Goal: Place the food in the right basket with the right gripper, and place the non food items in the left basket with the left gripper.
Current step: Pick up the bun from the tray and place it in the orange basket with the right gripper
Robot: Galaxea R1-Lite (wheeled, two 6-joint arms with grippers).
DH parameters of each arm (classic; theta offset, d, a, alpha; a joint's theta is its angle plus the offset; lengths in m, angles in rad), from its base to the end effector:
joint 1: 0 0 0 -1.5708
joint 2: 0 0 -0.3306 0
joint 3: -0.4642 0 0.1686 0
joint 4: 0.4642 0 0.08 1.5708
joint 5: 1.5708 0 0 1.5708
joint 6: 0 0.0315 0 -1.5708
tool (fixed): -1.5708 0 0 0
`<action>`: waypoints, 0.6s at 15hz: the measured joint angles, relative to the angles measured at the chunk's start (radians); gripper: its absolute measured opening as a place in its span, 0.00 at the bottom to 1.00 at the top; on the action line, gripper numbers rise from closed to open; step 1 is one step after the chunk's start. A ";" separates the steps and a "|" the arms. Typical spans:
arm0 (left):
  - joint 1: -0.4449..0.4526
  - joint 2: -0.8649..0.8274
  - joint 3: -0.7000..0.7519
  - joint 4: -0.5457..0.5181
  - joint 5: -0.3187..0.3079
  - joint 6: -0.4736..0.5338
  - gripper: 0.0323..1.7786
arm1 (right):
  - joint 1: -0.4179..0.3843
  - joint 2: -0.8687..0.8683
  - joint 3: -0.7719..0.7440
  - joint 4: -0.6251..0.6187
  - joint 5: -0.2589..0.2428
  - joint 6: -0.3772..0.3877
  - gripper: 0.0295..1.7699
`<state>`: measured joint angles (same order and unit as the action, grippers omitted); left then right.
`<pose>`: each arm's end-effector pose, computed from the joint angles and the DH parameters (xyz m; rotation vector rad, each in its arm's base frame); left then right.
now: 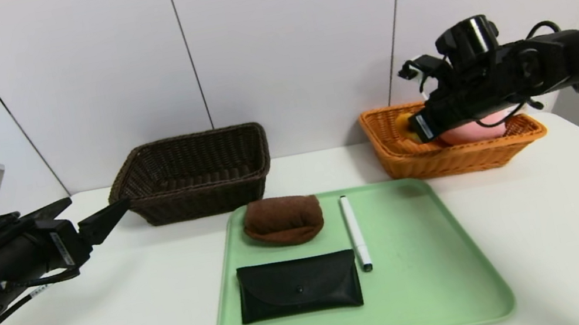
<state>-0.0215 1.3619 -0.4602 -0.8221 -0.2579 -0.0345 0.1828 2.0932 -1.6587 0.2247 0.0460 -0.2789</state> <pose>0.1941 -0.0122 0.2432 -0.0437 0.0841 -0.2779 0.4143 0.0781 0.2232 -0.3127 0.6246 0.3112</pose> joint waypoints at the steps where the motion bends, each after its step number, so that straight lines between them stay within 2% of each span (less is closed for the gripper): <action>1: 0.000 0.003 -0.001 0.000 0.000 -0.001 0.95 | -0.001 0.014 -0.007 -0.004 -0.002 0.001 0.01; 4: 0.000 0.008 -0.001 0.000 -0.001 -0.002 0.95 | -0.011 0.039 -0.014 -0.004 -0.010 0.001 0.01; 7: 0.000 0.011 -0.002 -0.001 -0.002 -0.002 0.95 | -0.013 0.050 -0.014 -0.020 -0.015 0.006 0.31; 9: 0.000 0.012 -0.002 -0.001 -0.001 -0.002 0.95 | -0.013 0.051 -0.015 -0.049 -0.015 0.004 0.46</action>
<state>-0.0215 1.3743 -0.4623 -0.8230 -0.2591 -0.0364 0.1702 2.1443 -1.6740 0.1760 0.0313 -0.2751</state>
